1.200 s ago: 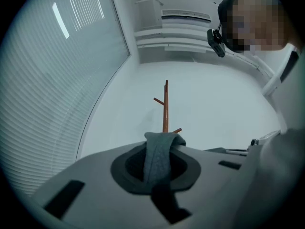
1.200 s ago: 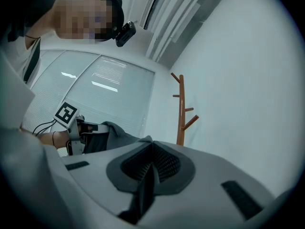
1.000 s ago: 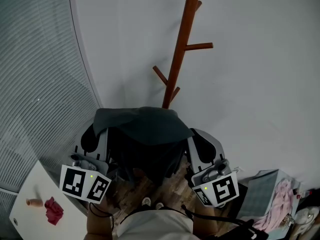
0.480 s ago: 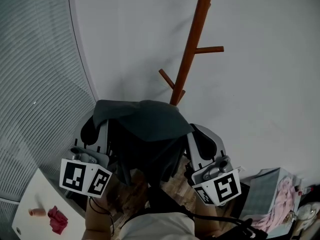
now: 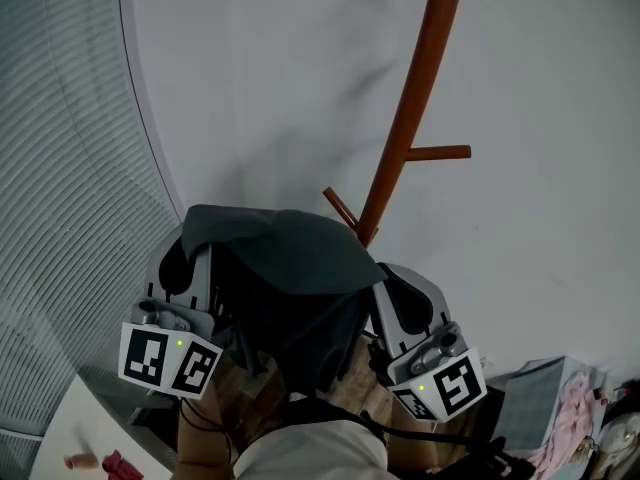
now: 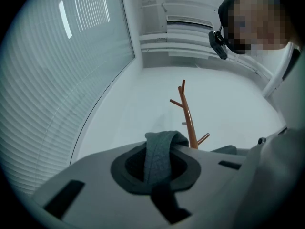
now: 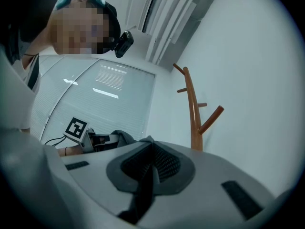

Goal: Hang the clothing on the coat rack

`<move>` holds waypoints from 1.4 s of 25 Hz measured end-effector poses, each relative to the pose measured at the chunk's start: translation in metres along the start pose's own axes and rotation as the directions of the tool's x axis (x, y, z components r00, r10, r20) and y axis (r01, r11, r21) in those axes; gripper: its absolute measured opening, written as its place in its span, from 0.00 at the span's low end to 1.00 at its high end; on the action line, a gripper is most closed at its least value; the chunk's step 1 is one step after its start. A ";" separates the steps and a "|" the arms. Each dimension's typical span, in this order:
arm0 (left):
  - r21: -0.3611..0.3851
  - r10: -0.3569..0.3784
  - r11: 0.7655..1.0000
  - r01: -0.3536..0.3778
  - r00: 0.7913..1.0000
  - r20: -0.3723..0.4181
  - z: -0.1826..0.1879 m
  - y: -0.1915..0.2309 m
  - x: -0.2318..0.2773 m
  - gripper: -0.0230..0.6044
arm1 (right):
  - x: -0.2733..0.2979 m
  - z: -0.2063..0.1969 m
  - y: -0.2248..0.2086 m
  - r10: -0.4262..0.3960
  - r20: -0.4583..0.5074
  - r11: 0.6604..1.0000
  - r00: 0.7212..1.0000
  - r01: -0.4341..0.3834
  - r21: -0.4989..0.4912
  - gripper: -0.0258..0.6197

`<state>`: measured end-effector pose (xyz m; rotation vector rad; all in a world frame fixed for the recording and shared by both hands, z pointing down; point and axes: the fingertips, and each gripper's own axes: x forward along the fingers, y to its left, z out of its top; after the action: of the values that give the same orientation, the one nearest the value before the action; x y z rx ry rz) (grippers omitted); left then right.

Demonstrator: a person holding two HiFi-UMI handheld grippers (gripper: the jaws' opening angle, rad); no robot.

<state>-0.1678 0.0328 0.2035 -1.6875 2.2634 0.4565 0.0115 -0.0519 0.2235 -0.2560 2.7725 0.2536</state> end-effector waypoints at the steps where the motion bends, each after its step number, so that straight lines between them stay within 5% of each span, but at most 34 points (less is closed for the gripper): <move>1: 0.000 -0.005 1.000 0.005 1.000 0.004 0.000 0.005 0.007 0.09 | 0.005 0.000 -0.001 0.000 0.007 1.000 1.000 0.000 -0.001 0.08; 15: -0.021 -0.149 0.988 0.150 0.989 0.016 -0.014 0.024 0.104 0.09 | 0.042 0.003 -0.028 -0.087 0.025 0.994 0.996 0.089 -0.062 0.08; 35: -0.048 -0.430 0.902 0.429 0.903 0.008 -0.032 0.005 0.214 0.09 | 0.054 0.009 -0.053 -0.329 0.014 0.937 0.944 0.328 -0.120 0.08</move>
<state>-0.2333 -0.1650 0.1467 -2.1348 1.8084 0.4048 -0.0242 -0.1087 0.1885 -0.7437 2.6666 0.3335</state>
